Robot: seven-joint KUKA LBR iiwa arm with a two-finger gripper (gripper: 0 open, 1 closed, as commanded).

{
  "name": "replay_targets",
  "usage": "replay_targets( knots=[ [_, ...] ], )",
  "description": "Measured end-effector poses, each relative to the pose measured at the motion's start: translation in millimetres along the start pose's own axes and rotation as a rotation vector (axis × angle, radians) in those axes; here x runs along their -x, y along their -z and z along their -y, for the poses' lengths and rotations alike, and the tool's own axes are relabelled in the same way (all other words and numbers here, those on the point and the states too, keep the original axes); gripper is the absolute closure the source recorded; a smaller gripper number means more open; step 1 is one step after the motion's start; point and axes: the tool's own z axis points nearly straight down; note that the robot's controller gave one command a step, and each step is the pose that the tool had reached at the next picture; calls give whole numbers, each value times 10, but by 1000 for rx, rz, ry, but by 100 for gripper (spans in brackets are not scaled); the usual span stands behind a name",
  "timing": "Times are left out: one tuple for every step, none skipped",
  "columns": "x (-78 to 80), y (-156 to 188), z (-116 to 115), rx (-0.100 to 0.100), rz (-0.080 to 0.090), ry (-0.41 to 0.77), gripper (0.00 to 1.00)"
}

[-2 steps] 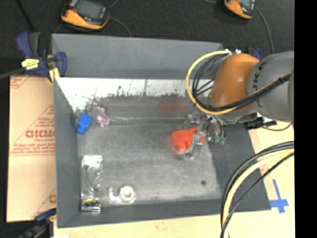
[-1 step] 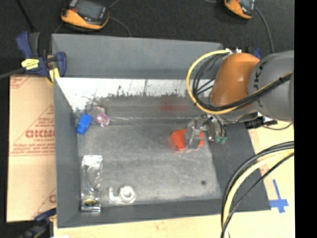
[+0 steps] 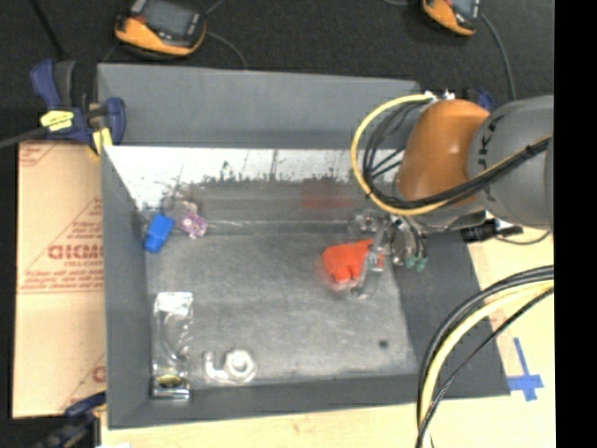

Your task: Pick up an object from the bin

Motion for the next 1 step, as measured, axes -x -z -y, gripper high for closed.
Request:
replay_targets(
  knots=[
    [169, -388, -50, 3, 2, -66, 0]
  ],
)
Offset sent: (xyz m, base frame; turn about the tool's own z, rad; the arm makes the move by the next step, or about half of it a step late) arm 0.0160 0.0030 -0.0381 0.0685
